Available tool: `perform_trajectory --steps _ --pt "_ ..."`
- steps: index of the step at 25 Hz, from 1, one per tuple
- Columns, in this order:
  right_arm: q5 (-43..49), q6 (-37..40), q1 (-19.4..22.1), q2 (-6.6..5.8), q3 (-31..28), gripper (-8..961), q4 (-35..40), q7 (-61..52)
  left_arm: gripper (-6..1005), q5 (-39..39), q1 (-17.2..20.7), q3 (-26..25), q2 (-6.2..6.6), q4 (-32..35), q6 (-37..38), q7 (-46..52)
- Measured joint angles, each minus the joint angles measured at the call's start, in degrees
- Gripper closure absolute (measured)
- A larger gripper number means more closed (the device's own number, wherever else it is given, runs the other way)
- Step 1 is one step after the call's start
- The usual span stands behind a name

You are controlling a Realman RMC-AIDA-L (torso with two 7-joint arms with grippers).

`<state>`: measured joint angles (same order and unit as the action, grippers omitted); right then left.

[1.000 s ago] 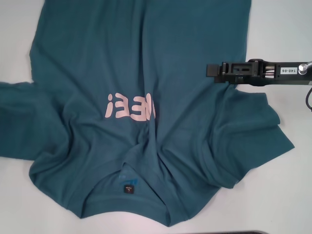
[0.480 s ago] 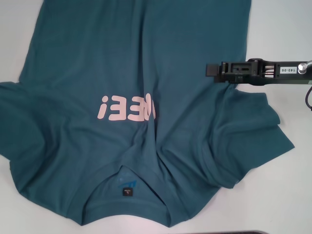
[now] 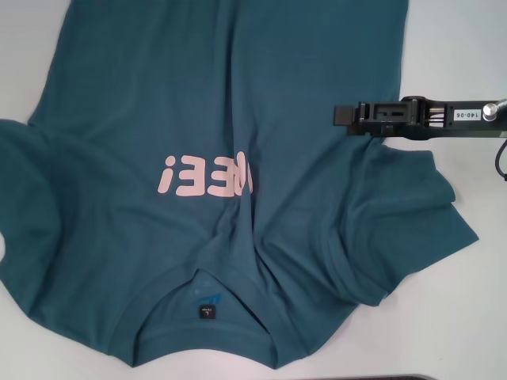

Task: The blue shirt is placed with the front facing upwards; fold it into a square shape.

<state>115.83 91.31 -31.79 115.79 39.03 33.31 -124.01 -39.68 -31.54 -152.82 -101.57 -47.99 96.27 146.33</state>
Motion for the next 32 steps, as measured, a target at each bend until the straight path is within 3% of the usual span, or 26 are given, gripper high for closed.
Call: perform_trajectory --steps 9,13,21,26,32 --pt "0.0 0.0 -0.3 -0.04 0.1 230 0.0 -0.5 987 -0.5 -1.2 0.6 -1.87 -0.3 10.9 4.9" --pt "0.1 0.0 -0.4 0.02 0.1 232 0.0 -0.5 986 -0.6 -2.5 0.5 -3.81 -0.2 12.2 6.2" --pt "0.1 0.0 -0.2 0.00 0.0 234 0.0 -0.6 984 -0.6 -5.4 0.7 -7.70 -0.1 9.7 7.4" --pt "0.1 -0.1 -0.3 -0.03 0.1 236 0.0 -0.6 983 -0.5 -7.0 1.0 -10.26 0.4 4.4 8.4" --pt "0.1 -0.2 0.0 0.02 0.0 238 0.0 -0.6 982 -0.4 -8.9 1.6 -10.94 6.5 -2.0 8.3"
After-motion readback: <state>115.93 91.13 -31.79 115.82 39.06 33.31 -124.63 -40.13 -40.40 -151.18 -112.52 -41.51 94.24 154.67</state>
